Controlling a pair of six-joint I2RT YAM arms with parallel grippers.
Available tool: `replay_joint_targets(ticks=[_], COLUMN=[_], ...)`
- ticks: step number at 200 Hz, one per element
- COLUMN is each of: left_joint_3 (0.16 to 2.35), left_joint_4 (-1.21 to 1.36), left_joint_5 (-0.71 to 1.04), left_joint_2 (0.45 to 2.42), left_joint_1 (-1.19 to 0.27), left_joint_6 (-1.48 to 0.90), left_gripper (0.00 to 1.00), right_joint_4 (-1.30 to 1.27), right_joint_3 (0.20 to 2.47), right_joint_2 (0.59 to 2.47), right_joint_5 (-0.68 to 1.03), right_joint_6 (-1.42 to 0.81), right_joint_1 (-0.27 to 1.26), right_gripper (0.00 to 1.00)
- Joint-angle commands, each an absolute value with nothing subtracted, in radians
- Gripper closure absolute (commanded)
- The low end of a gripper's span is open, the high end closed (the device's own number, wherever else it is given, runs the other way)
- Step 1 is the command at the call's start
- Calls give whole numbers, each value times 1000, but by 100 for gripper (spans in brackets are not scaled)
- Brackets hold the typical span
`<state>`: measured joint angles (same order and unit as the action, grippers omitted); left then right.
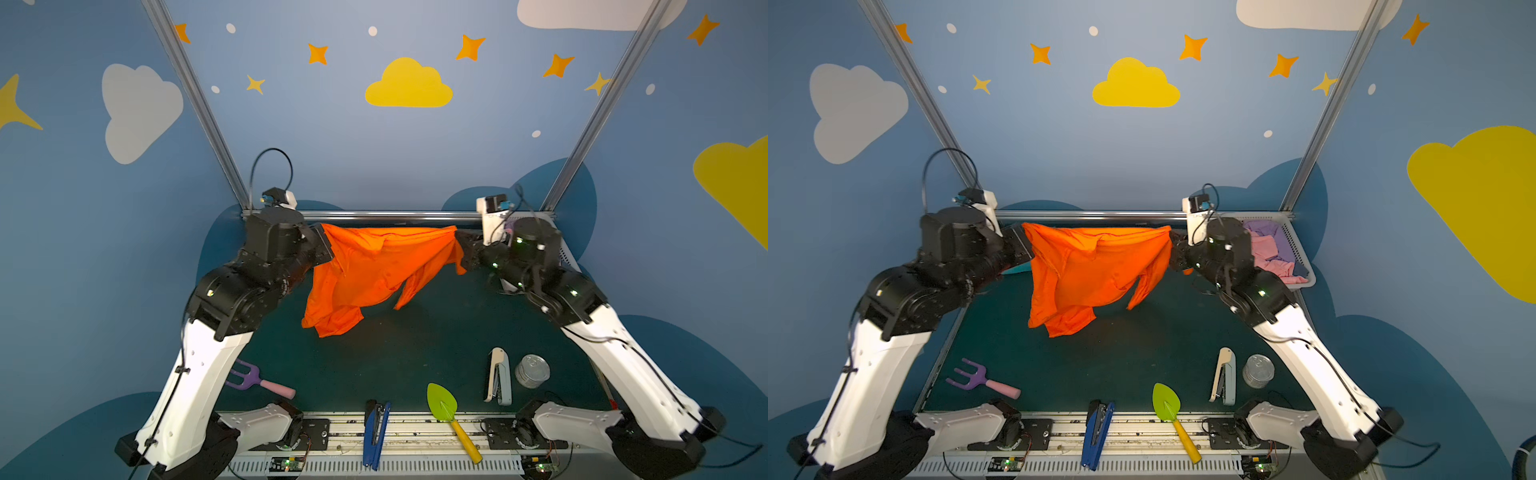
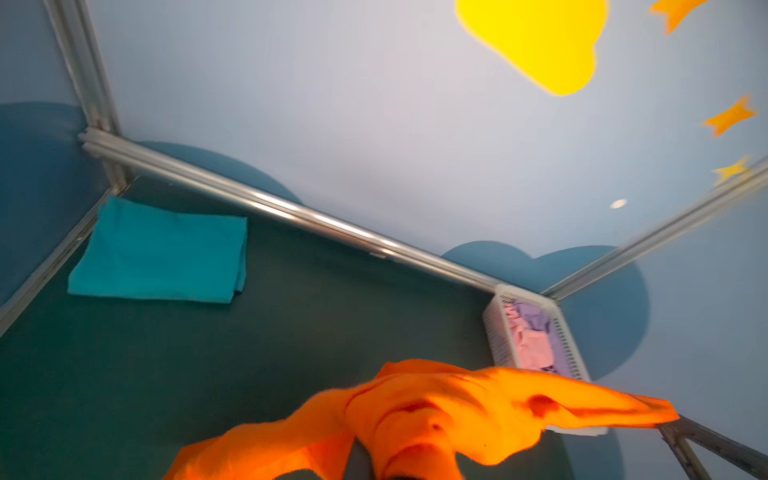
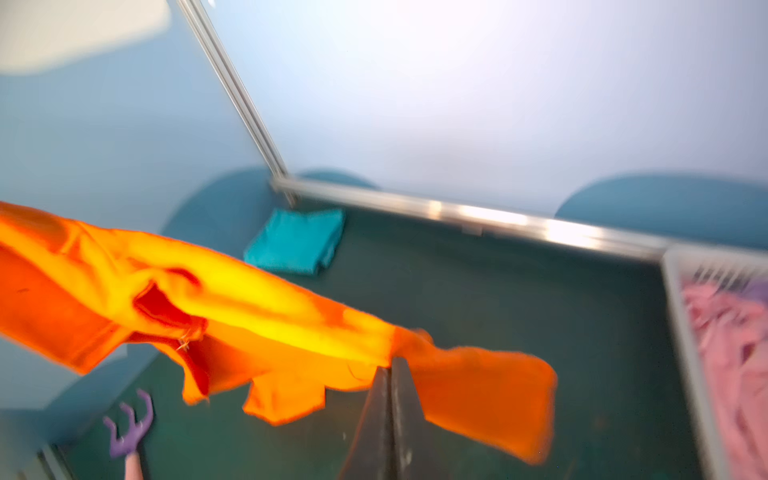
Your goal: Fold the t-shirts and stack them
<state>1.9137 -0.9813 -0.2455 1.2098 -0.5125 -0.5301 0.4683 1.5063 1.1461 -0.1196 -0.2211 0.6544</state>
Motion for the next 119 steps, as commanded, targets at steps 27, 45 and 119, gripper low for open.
replay_joint_targets(ticks=[27, 45, 119], left_joint_3=[2057, 2040, 1855], left_joint_4=[-924, -888, -839], left_joint_5=[-113, -61, -39], left_joint_2=[1157, 1119, 1037], left_joint_1=[-509, -509, -508], left_joint_6=[-496, -508, -545], left_gripper=[96, 96, 96], right_joint_4=[447, 422, 360], right_joint_3=[1554, 1544, 1454], right_joint_2=[984, 927, 862], right_joint_5=[-170, -186, -376], right_joint_6=[-175, -179, -162], right_joint_1=[684, 699, 701], right_gripper=[100, 100, 100])
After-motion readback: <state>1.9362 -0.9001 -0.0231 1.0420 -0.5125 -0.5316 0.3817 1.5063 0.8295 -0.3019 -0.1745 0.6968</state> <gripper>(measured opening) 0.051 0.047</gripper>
